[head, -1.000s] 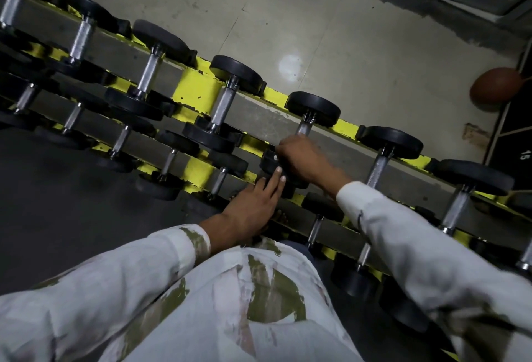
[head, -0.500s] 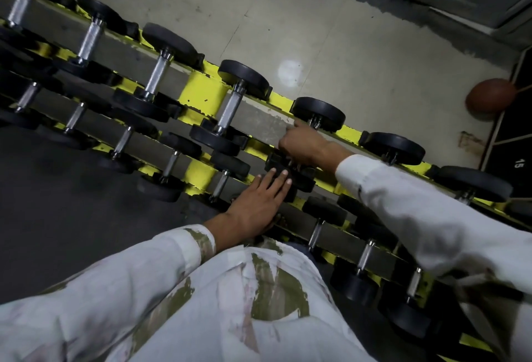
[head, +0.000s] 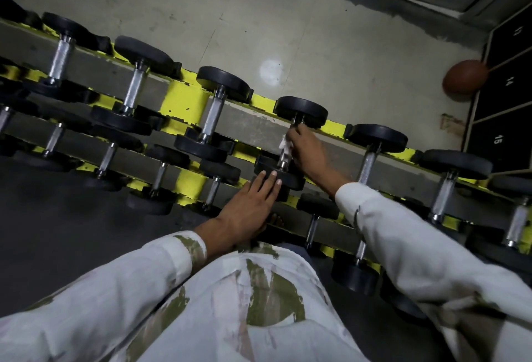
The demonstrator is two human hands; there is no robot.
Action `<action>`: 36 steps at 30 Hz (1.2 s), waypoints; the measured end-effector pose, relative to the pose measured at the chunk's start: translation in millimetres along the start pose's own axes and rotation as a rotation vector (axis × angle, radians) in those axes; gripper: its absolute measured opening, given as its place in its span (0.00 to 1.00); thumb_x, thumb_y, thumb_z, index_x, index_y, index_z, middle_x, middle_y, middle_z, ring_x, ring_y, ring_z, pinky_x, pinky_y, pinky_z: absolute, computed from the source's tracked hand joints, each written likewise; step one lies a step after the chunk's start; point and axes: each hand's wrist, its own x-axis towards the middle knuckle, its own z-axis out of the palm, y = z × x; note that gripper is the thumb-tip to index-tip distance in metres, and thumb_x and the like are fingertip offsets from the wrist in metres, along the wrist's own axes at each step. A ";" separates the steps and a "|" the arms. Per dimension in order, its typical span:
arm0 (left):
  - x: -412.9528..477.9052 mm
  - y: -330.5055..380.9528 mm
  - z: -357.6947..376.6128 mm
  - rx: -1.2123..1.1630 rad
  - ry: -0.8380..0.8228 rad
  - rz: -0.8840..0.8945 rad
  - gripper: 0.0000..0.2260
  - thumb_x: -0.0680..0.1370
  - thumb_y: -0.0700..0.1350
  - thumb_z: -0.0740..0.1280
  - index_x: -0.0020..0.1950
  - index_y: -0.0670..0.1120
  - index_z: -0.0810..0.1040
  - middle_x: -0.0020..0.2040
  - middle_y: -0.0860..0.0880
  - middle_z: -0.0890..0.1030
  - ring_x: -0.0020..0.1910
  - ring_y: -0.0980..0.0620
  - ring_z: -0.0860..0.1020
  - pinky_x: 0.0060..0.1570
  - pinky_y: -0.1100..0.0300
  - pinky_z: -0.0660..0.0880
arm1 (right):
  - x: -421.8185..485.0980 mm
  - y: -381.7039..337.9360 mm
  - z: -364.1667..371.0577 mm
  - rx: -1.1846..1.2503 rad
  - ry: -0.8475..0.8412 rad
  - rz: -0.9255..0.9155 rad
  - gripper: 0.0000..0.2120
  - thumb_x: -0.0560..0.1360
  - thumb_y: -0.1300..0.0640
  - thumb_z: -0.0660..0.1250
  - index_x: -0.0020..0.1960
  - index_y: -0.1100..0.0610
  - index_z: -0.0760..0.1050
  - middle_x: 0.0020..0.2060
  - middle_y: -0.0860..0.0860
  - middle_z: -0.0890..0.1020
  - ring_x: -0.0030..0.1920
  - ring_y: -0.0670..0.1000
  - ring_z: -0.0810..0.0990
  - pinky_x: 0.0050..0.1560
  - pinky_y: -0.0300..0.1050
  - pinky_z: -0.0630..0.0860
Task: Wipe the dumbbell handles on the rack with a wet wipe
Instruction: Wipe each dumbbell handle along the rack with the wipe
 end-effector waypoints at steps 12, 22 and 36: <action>-0.5 -1.6 -6.1 0.028 -0.034 0.020 0.39 0.83 0.43 0.63 0.83 0.38 0.37 0.83 0.36 0.38 0.82 0.34 0.45 0.76 0.43 0.63 | 39.8 8.6 21.0 1.091 0.286 1.012 0.11 0.72 0.70 0.65 0.38 0.56 0.77 0.35 0.54 0.80 0.38 0.55 0.80 0.43 0.51 0.81; 0.2 -3.7 -4.0 0.025 -0.019 0.036 0.38 0.83 0.43 0.61 0.83 0.38 0.38 0.83 0.36 0.39 0.82 0.33 0.47 0.73 0.43 0.66 | -13.0 -20.6 47.6 0.961 0.336 0.936 0.04 0.71 0.59 0.76 0.43 0.51 0.84 0.42 0.48 0.86 0.45 0.49 0.84 0.49 0.46 0.81; 2.8 -13.6 2.0 0.034 -0.029 0.089 0.42 0.81 0.47 0.65 0.83 0.38 0.39 0.83 0.35 0.40 0.81 0.31 0.49 0.72 0.40 0.67 | 40.2 -23.7 10.6 -0.651 -0.105 -0.246 0.09 0.78 0.56 0.66 0.55 0.58 0.81 0.51 0.54 0.81 0.53 0.56 0.78 0.53 0.49 0.73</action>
